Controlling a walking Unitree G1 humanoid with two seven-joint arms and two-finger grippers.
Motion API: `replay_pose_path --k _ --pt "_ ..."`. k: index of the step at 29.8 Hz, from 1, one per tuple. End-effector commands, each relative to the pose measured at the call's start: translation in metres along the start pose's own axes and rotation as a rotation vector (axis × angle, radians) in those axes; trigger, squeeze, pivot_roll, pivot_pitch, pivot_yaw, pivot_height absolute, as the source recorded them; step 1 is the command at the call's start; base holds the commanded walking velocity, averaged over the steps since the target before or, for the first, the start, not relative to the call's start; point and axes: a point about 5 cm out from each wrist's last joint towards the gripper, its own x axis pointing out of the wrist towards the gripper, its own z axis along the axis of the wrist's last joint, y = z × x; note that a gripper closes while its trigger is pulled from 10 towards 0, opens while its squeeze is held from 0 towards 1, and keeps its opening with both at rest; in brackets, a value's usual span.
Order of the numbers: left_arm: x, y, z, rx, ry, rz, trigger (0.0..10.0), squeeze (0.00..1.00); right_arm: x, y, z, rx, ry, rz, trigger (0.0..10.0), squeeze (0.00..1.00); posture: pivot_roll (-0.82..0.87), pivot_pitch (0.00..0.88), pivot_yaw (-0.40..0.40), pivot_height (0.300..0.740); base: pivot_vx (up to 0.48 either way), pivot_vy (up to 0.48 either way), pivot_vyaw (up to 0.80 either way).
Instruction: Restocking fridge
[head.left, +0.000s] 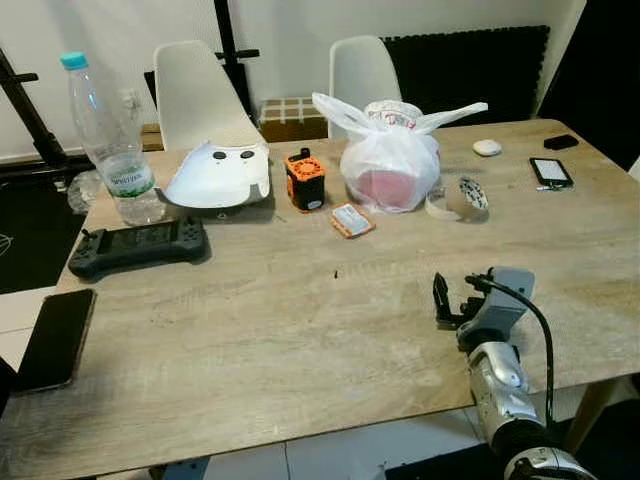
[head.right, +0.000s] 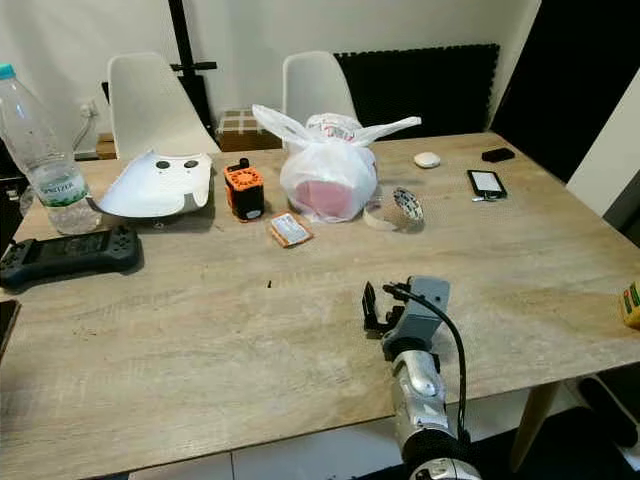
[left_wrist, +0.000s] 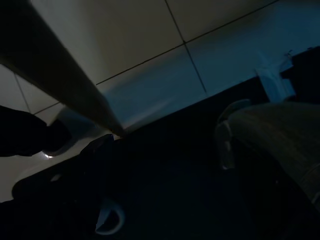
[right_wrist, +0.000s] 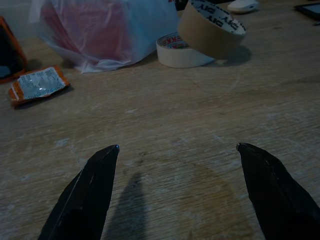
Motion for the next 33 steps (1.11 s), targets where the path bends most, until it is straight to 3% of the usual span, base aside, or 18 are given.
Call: replay_pose_path --k 1,25,33 --pt "0.0 -0.0021 -0.0009 0.008 0.003 -0.007 10.0 0.0 -0.0097 -0.0041 -0.0239 -0.002 0.11 -0.013 10.0 0.0 0.04 0.0 -0.007 0.74 0.0 -0.428 0.0" --pt "0.0005 -0.0016 -0.0002 0.014 0.002 -0.009 10.0 0.0 -0.0101 -0.004 -0.025 -0.001 0.115 -0.013 10.0 0.0 0.04 0.0 -0.005 0.74 0.0 -0.377 0.0" --pt "0.0004 -0.0016 -0.0006 0.002 0.002 -0.004 10.0 0.0 -0.0104 -0.0036 -0.0255 0.0 0.116 -0.013 10.0 0.0 0.04 0.0 -0.005 0.74 0.0 -0.035 0.0"
